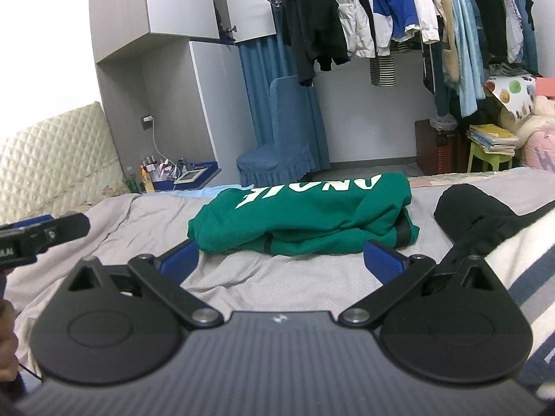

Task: Fold large clothes

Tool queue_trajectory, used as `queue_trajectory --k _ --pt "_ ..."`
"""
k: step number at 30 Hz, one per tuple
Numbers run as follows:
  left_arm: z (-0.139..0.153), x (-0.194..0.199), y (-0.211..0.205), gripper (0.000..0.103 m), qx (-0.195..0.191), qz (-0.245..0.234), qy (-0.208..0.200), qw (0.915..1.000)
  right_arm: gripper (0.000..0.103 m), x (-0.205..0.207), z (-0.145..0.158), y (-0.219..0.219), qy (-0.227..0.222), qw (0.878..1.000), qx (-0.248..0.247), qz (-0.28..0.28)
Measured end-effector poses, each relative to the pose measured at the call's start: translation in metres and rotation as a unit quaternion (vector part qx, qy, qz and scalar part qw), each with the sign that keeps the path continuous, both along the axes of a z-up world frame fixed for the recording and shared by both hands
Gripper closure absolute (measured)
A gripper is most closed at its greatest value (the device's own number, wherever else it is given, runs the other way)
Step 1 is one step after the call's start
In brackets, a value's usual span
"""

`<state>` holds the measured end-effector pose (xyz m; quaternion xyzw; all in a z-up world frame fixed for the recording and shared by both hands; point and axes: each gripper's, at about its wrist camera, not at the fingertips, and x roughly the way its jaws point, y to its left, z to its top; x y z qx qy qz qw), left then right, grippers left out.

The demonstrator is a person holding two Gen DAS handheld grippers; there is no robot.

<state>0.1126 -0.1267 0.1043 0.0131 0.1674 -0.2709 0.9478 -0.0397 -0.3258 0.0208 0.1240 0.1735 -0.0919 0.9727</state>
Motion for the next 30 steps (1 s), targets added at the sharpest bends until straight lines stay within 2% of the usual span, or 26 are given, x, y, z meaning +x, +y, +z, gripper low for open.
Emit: queue_trajectory --k 30 --pt "-0.0058 0.0022 -0.0007 0.0 0.013 0.008 0.008 0.9999 0.0 0.0067 -0.0025 0.0034 0.007 1.0 0.003 0.01"
